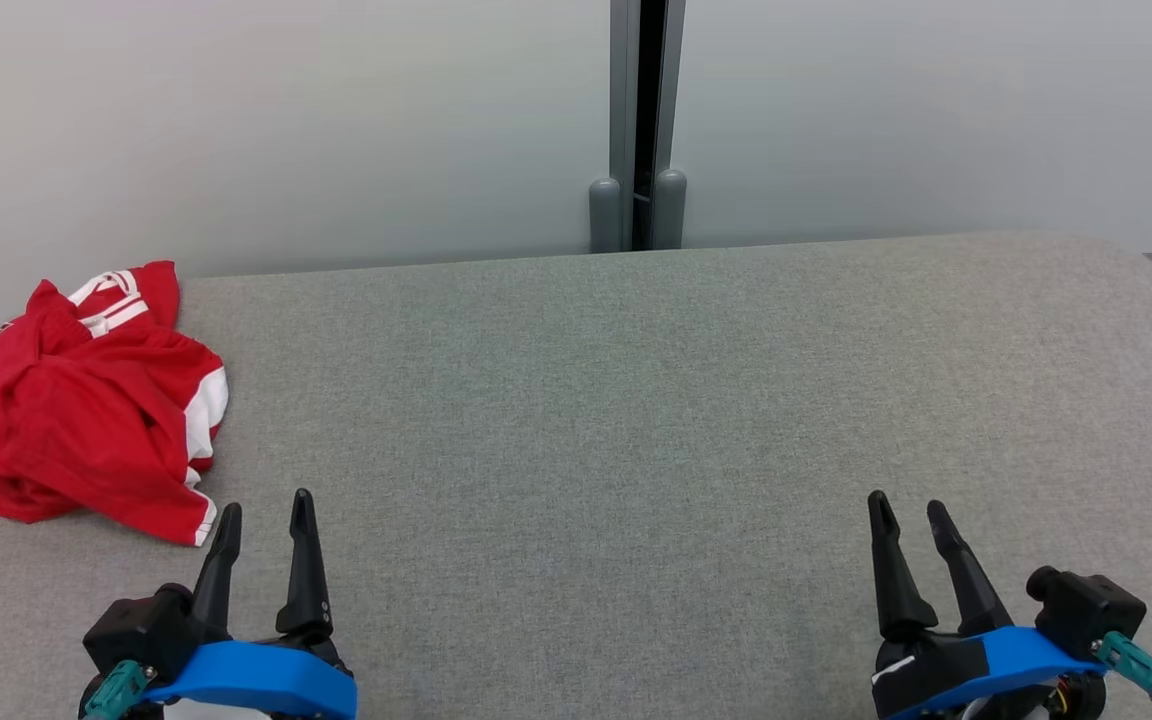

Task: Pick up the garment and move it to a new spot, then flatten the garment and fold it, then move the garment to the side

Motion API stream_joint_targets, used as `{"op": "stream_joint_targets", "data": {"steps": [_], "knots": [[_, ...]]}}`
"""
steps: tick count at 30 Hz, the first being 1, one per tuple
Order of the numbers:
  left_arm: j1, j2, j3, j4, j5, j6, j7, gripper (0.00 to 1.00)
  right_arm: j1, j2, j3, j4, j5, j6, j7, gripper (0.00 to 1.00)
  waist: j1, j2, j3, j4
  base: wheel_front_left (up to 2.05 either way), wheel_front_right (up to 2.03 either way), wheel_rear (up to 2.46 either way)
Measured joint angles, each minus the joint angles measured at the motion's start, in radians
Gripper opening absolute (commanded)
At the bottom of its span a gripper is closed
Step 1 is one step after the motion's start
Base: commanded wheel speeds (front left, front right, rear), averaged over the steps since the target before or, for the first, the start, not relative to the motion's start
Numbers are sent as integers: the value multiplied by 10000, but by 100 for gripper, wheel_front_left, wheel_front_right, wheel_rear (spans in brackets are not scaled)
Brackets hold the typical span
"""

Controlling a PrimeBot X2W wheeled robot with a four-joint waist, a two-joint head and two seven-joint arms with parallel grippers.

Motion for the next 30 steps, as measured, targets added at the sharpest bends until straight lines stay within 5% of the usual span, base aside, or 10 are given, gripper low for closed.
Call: {"op": "stream_joint_targets", "data": {"steps": [30], "knots": [[-120, 27, -217, 368, 2205, 217, -606, 100, -57, 6, 238, 176, -2362, 2, -602, 100, 0, 0, -18, 15, 0, 0, 0]]}}
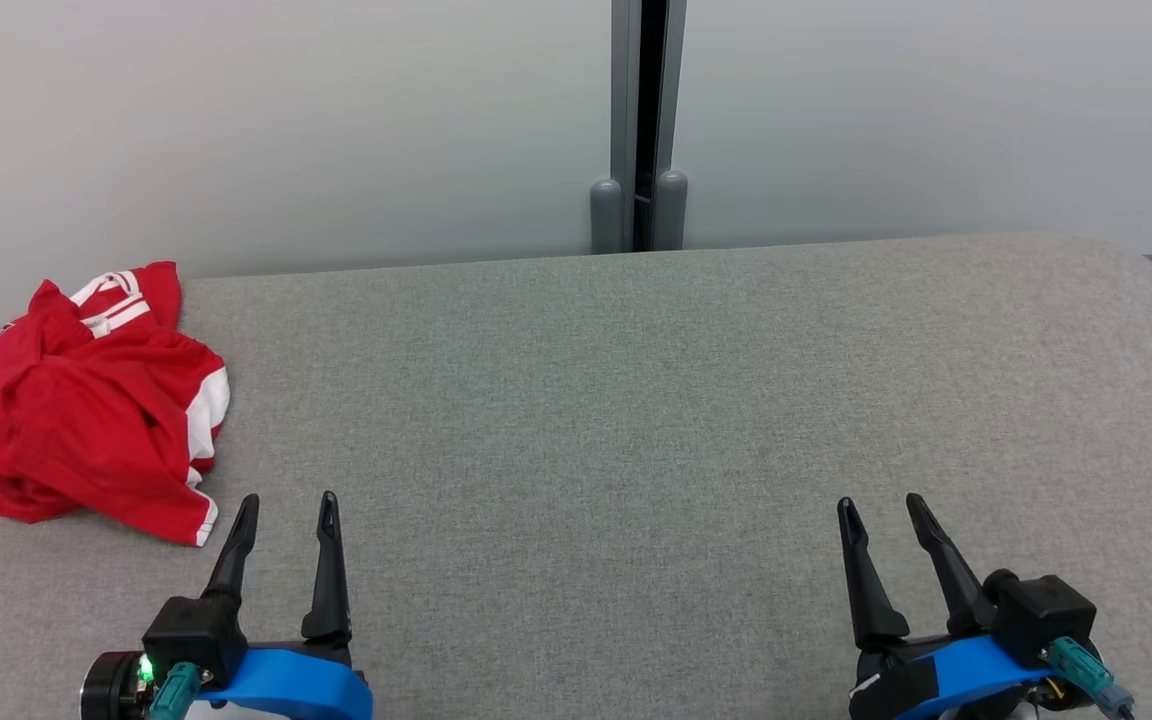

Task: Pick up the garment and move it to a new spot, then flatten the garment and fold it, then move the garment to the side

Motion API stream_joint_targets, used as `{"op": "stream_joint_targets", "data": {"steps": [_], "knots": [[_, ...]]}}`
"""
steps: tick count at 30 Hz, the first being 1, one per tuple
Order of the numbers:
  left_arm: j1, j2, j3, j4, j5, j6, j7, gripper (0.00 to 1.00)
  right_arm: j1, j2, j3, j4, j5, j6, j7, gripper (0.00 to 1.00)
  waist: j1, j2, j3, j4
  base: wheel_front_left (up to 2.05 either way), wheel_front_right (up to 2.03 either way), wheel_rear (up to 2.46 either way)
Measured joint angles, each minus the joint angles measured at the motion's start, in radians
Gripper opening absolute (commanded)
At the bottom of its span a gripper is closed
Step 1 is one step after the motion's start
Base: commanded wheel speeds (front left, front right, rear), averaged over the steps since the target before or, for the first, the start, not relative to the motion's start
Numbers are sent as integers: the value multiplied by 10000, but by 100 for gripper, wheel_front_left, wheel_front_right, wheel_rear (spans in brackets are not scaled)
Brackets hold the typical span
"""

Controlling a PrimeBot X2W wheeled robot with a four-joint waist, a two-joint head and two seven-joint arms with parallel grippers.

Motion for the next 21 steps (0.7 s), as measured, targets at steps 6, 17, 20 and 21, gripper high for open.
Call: {"op": "stream_joint_targets", "data": {"steps": [6, 17, 20, 21], "knots": [[-34, 8, -19, 73, 414, 44, -100, 100, -25, 0, 56, 67, -389, 0, -102, 100, 0, 0, -9, 0, 0, 0, 0], [-35, 12, -31, 188, 568, 54, -140, 100, -28, 2, 75, 109, -525, 0, -171, 100, 0, 0, -23, -12, 0, 0, 0], [-45, 12, -36, 211, 564, 54, -142, 100, -28, 2, 71, 111, -522, 0, -171, 100, 0, 0, -25, 17, 0, 0, 0], [-52, 12, -40, 219, 564, 50, -142, 100, -28, 2, 63, 109, -522, 2, -171, 100, 0, 0, -25, 36, 0, 0, 0]]}}
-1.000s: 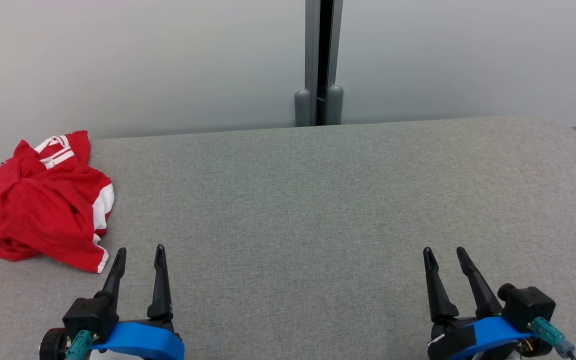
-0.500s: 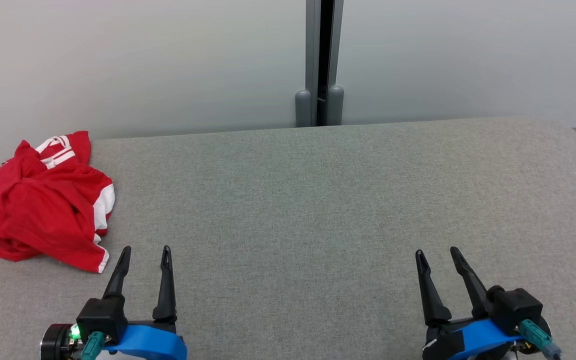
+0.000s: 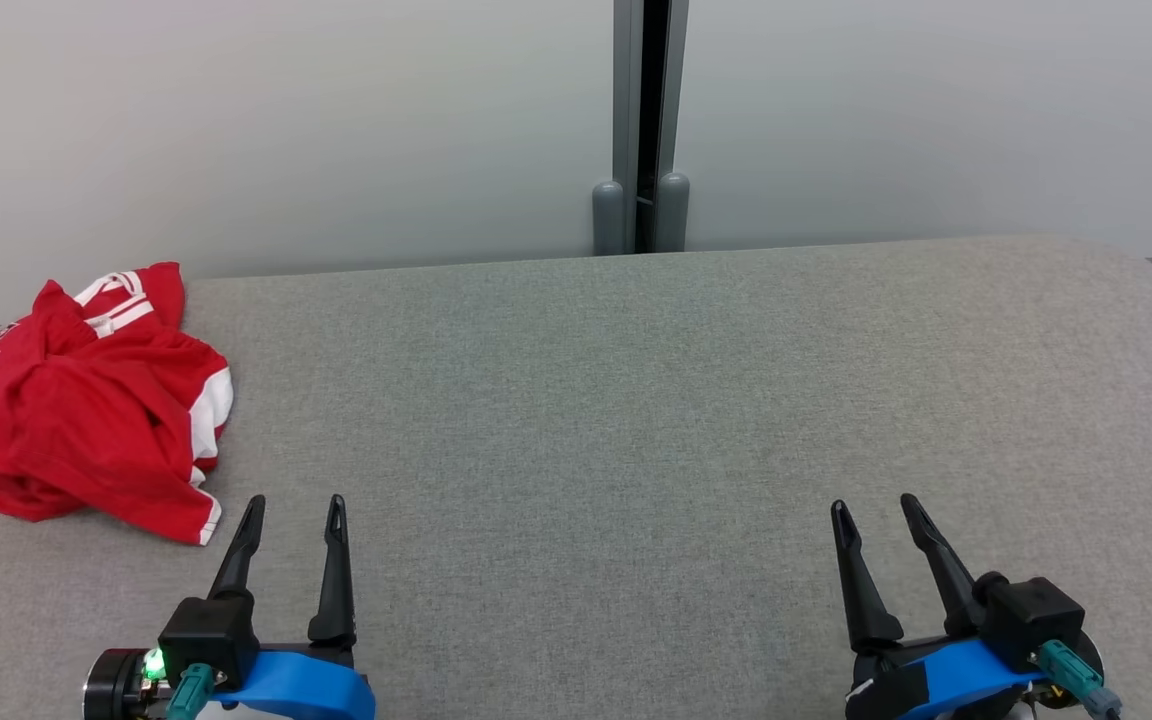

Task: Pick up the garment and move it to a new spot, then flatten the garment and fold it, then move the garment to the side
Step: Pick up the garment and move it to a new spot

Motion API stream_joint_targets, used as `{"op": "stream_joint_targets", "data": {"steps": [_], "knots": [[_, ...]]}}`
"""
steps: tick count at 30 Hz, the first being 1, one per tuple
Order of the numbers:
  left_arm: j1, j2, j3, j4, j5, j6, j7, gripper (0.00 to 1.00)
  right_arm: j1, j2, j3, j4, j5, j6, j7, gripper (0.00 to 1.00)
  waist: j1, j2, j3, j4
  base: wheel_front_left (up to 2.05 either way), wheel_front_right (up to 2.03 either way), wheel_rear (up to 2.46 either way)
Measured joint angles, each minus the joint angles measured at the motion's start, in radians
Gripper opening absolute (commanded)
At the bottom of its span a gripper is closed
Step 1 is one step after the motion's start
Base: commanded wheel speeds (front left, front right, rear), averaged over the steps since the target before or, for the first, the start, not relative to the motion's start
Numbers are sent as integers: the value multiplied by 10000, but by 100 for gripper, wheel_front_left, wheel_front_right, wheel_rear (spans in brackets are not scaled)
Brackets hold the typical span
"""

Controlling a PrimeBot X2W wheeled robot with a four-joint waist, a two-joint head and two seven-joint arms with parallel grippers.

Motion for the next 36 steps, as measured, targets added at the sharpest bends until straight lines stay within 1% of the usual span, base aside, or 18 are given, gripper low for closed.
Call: {"op": "stream_joint_targets", "data": {"steps": [6, 13, 20, 21, 22, 23, 24, 36], "knots": [[-131, 0, 176, -4, 15, 13, -2, 100, -4, 2, 25, -42, -4, 0, -2, 100, 0, 0, 57, 330, 0, 0, 0], [-155, 19, 435, -19, 159, -4, -2, 100, -61, 6, 44, -130, -33, 0, -2, 100, 0, 0, 203, 1075, 0, 0, 0], [-261, 17, 644, -48, 159, 15, -2, 100, -233, 8, 13, -198, -130, 0, -2, 100, 0, 0, 447, 2064, 0, 0, 0], [-261, 17, 644, -48, 159, 15, -2, 100, -233, 8, 13, -198, -130, 0, -2, 100, 0, 0, 447, 2064, 0, 0, 0], [-279, 15, 702, -75, 159, 27, -2, 100, -240, 6, 19, -196, -169, 0, -2, 100, 0, 0, 500, 2378, 0, 0, 0], [-284, 15, 727, -81, 161, 27, -2, 100, -244, 2, 21, -192, -169, 0, -2, 100, 0, 0, 524, 2533, 0, 0, 0], [-284, 15, 727, -81, 161, 27, -2, 100, -244, 2, 21, -192, -169, 0, -2, 100, 0, 0, 524, 2533, 0, 0, 0], [-263, 13, 855, -138, 169, 4, -4, 100, -282, -12, 35, -169, -198, 0, -2, 100, 0, 0, 711, 4427, 0, 0, 0]]}}
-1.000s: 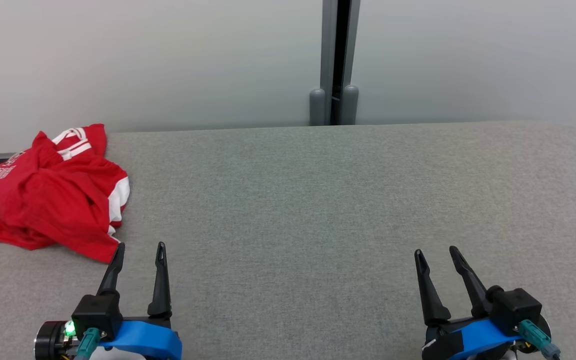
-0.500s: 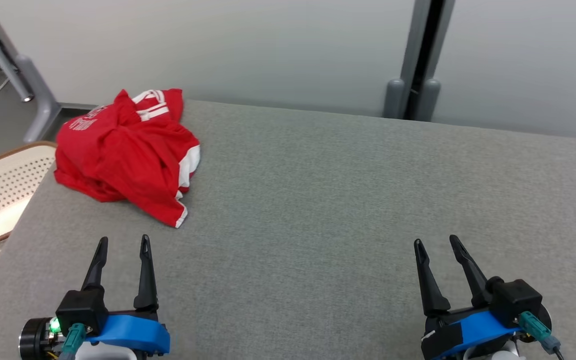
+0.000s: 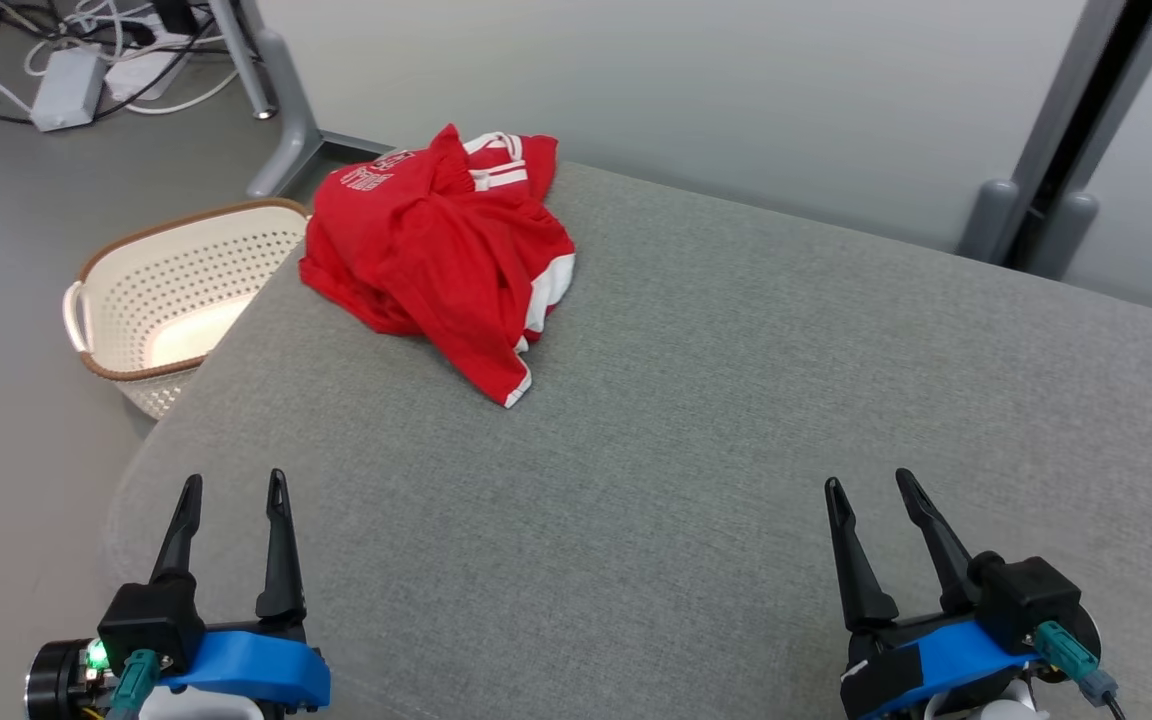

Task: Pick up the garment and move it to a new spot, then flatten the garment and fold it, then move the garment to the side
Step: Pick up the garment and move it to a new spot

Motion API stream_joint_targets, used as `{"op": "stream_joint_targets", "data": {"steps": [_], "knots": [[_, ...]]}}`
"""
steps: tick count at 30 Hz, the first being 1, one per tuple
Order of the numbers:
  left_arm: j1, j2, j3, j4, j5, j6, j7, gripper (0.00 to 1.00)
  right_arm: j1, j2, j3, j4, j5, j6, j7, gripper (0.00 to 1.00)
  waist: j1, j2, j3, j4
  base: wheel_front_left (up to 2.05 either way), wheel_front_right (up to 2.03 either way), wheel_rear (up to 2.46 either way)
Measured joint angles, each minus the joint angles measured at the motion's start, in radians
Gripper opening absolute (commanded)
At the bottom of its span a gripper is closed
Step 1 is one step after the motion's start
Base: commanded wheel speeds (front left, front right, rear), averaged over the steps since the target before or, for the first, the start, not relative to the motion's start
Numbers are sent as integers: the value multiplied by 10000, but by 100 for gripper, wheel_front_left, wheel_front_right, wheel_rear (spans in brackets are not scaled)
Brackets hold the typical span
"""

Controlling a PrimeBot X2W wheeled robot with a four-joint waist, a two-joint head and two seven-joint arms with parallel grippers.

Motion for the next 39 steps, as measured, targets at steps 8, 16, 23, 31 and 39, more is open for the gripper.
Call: {"op": "stream_joint_targets", "data": {"steps": [8, 16, 23, 31, 39], "knots": [[116, 2, 142, -44, -12, -6, 2, 100, -81, 2, 111, 61, 0, 0, 0, 100, 0, 0, 92, 739, 0, 0, 0], [-86, 0, 194, 12, -73, -98, 2, 100, -182, -40, 226, 79, -4, 0, 0, 100, 0, 0, 188, 345, 0, 0, 0], [-1580, 305, 407, 165, 33, -339, 2, 100, -432, -293, 291, -82, -136, 0, 0, 100, 0, 0, 486, -375, 0, 0, 0], [-4068, 1383, 1014, 823, 92, -543, 0, 100, -997, -763, 309, -642, -418, 0, 0, 100, 0, 0, 1327, -1448, 0, 0, 0], [-5841, 2318, 1415, 2282, 4, -660, 0, 100, -1351, -1037, 98, -1377, -627, 0, 0, 100, 1, 1, 2416, -2545, 0, 0, 0]]}}
